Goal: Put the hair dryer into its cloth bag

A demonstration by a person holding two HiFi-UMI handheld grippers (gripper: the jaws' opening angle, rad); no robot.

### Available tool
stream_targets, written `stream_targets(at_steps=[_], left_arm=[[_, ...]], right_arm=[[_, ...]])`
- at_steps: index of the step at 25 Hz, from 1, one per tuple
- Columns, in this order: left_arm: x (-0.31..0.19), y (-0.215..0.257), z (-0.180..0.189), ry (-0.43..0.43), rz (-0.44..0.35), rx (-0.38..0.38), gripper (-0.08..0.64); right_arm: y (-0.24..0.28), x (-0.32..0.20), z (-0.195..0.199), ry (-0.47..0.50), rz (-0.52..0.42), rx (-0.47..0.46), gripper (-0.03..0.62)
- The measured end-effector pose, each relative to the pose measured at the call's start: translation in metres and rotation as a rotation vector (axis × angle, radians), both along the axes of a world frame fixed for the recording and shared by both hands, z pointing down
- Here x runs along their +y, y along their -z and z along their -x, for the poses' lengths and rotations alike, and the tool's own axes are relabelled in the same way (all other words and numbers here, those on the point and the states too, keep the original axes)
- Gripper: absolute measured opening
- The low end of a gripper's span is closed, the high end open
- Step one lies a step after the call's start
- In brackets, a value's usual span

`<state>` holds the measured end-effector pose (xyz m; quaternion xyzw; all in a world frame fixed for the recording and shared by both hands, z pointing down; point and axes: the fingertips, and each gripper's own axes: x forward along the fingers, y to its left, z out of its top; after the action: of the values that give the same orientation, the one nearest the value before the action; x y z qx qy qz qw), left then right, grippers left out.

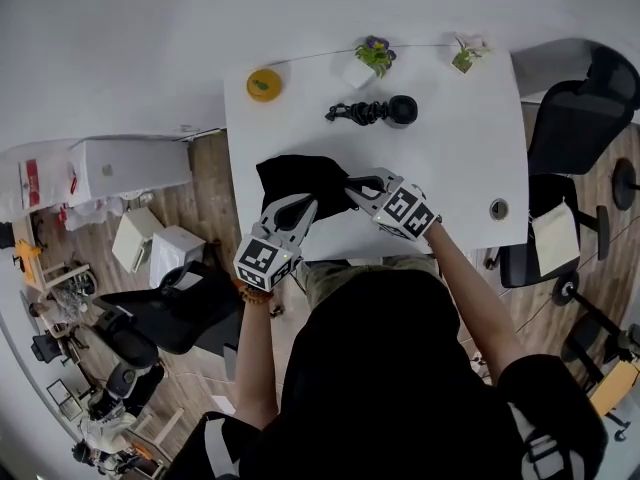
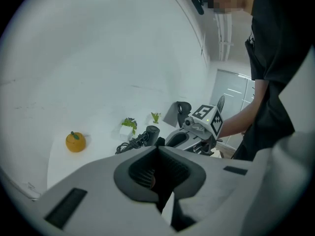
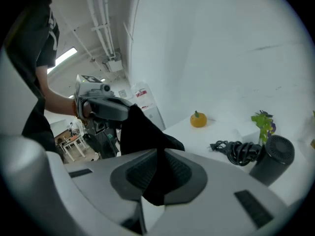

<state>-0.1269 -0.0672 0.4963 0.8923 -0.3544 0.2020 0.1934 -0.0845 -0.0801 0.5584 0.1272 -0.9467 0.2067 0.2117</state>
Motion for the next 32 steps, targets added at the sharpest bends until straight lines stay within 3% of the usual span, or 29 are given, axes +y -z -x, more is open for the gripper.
stream_targets(at_steps=[2,5,7,10,13,16,18,19,21,23,25,29,32], left_arm=[[-0.002,-0.005,0.004,0.024,0.012,-0.025,0.031],[-0.004,-0.02,0.004,0.03,0.059,-0.066,0.031],[0.001,-0.032,-0.005,-0.003,0.102,-0.079,0.031],[0.012,-0.043,-0.015,-0.042,0.132,-0.099,0.031],[0.019,-0.046,-0.018,-0.047,0.144,-0.101,0.031],[0.024,-0.044,-0.019,-0.044,0.154,-0.079,0.031],[0.027,-0.043,-0.024,-0.047,0.153,-0.061,0.031],[0.028,-0.043,-0.026,-0.051,0.151,-0.054,0.031],[0.029,-0.043,-0.029,-0.06,0.146,-0.05,0.031],[0.029,-0.045,-0.031,-0.058,0.143,-0.054,0.031],[0.028,-0.047,-0.029,-0.035,0.143,-0.059,0.031],[0.022,-0.05,-0.023,0.008,0.148,-0.063,0.031],[0.02,-0.05,-0.023,0.007,0.15,-0.07,0.031]], right_arm=[[0.005,0.022,0.01,0.116,0.022,-0.032,0.034],[0.007,0.074,0.019,0.376,0.078,-0.047,0.034],[-0.001,0.089,0.018,0.443,0.053,-0.005,0.034],[-0.012,0.073,0.006,0.36,0.028,0.014,0.034],[-0.032,0.041,-0.012,0.292,-0.095,0.135,0.034],[-0.046,0.039,-0.009,0.38,-0.162,0.209,0.034],[-0.053,0.043,-0.001,0.43,-0.255,0.267,0.034],[-0.056,0.038,0.002,0.411,-0.32,0.304,0.034],[-0.056,0.013,0.003,0.265,-0.412,0.361,0.034],[-0.05,-0.009,-0.004,0.086,-0.426,0.369,0.034],[-0.046,-0.013,-0.011,0.027,-0.401,0.352,0.034],[-0.049,0.017,-0.022,0.139,-0.349,0.316,0.034],[-0.05,0.031,-0.039,0.166,-0.355,0.315,0.034]])
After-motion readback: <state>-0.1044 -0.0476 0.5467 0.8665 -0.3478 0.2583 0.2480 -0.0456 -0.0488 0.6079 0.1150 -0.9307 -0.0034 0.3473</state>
